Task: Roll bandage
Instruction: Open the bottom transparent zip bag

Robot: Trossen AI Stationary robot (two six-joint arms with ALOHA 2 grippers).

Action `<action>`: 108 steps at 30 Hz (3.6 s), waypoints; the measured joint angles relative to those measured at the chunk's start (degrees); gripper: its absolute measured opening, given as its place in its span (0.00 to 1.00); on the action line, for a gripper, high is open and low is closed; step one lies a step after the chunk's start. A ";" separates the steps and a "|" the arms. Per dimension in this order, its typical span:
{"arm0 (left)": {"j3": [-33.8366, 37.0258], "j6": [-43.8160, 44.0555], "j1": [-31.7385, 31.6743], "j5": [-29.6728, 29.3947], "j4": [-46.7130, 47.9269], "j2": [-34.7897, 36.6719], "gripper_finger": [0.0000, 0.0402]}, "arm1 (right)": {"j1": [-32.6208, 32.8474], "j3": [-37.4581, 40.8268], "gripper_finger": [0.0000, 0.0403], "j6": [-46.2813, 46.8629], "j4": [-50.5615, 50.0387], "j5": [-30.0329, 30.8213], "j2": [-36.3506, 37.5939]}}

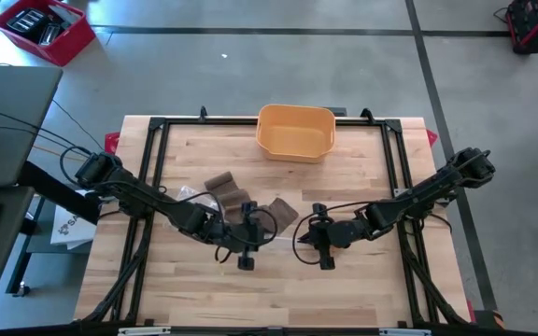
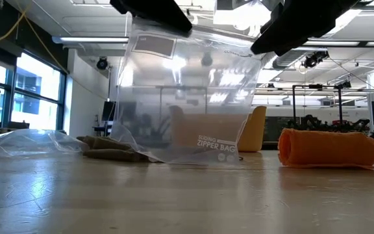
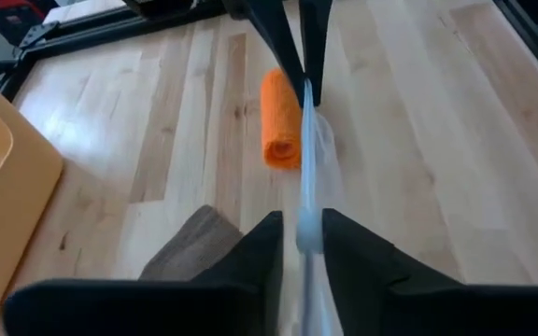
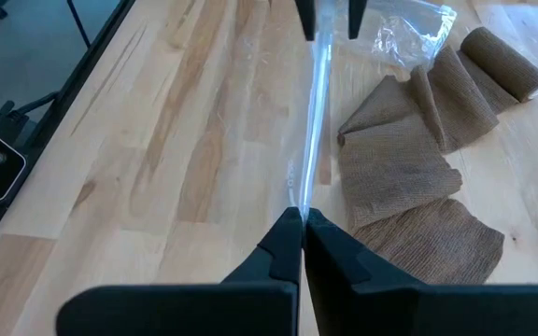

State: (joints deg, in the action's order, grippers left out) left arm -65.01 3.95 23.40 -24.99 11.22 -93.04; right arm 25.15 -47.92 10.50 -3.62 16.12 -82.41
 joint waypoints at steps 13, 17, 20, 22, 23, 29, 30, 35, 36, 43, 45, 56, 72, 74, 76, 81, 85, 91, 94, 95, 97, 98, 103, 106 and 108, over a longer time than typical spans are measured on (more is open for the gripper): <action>0.00 0.47 -0.13 -1.12 3.12 0.00 0.06 | -0.02 0.00 0.00 -0.02 0.13 0.33 0.00; 0.00 2.99 -0.09 -1.23 3.41 0.49 0.09 | 0.00 -0.02 0.00 -0.02 0.10 0.27 0.00; 0.00 4.65 -0.25 1.71 3.18 1.12 0.15 | 0.02 -0.02 0.00 -0.04 -0.11 -0.04 0.00; 0.00 5.55 -0.52 2.78 2.55 1.16 0.20 | 0.04 -0.02 0.00 -0.02 -0.11 -0.04 0.00; 0.00 5.79 -0.57 2.89 2.49 1.16 0.23 | 0.04 -0.02 0.00 -0.04 -0.07 -0.06 0.00; 0.00 4.92 -0.94 2.90 0.80 0.26 0.33 | 0.02 -0.02 0.00 -0.04 -0.04 -0.04 0.00; 0.00 4.91 -0.94 2.91 0.74 0.21 0.33 | 0.02 -0.02 0.00 -0.04 -0.04 -0.04 0.00; 0.00 4.43 -0.94 2.97 0.59 0.20 0.31 | 0.02 -0.02 0.00 -0.02 -0.02 -0.02 0.00; 0.00 4.25 -0.94 2.97 0.40 0.20 0.30 | 0.02 -0.02 0.00 0.10 -0.02 -0.02 0.00; 0.00 2.53 -1.27 3.04 -2.09 0.20 0.25 | 0.02 -0.02 0.00 2.70 0.02 0.00 0.00; 0.00 1.60 -1.27 3.02 -2.16 0.20 0.24 | 0.02 -0.02 0.00 2.47 0.06 -0.02 0.00; 0.00 -1.23 -1.27 4.75 -1.62 0.59 0.11 | -0.37 -0.02 0.00 2.01 0.19 -0.02 0.00; 0.00 1.45 -1.26 2.35 7.45 3.00 0.06 | -0.39 -0.07 0.00 1.47 1.38 0.42 0.00; 0.00 2.34 -1.24 2.32 8.99 3.00 0.05 | -0.39 -0.07 0.00 1.20 1.36 0.39 0.00; 0.00 2.95 -1.24 2.25 9.18 3.12 0.05 | -0.41 -0.07 0.00 1.20 1.27 0.39 0.00; -0.02 3.74 -1.09 2.25 11.76 5.24 0.06 | -0.42 -0.07 0.00 1.04 1.36 0.37 0.00; -0.02 8.73 -0.94 3.78 15.42 8.65 0.10 | -0.65 -0.07 0.00 0.18 1.25 0.37 0.00; -0.02 11.78 -0.89 5.89 15.87 13.29 0.26 | -1.11 0.00 0.00 -4.33 1.87 0.63 0.00; -0.02 8.67 -0.94 5.12 7.68 11.52 0.30 | -0.85 0.00 0.00 -5.87 1.05 2.08 0.00; -0.02 6.40 -0.94 5.12 5.17 10.34 0.31 | -0.72 -0.09 0.00 -6.47 0.85 2.13 0.00; -0.02 2.60 -0.92 4.38 0.72 7.84 0.31 | -0.29 -1.23 0.00 -8.03 -1.88 2.51 0.00; -0.02 1.53 -0.97 3.90 -0.78 6.59 0.31 | -0.01 -1.90 0.00 -9.08 -3.22 2.93 0.00; 0.00 3.83 -2.11 6.51 -5.45 0.43 0.29 | 1.97 -5.55 0.00 -12.02 -10.61 7.12 0.00; 0.04 5.93 -1.87 7.64 -5.40 -1.08 0.27 | 2.72 -6.80 0.00 -12.50 -13.20 9.44 0.00; 0.04 7.35 -1.74 7.30 -4.52 -1.18 0.25 | 3.10 -7.14 0.00 -12.51 -14.14 10.65 0.00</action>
State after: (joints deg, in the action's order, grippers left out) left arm -64.97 11.30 21.65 -17.69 6.70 -94.21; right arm 28.25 -55.06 -2.01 -17.76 26.77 -82.41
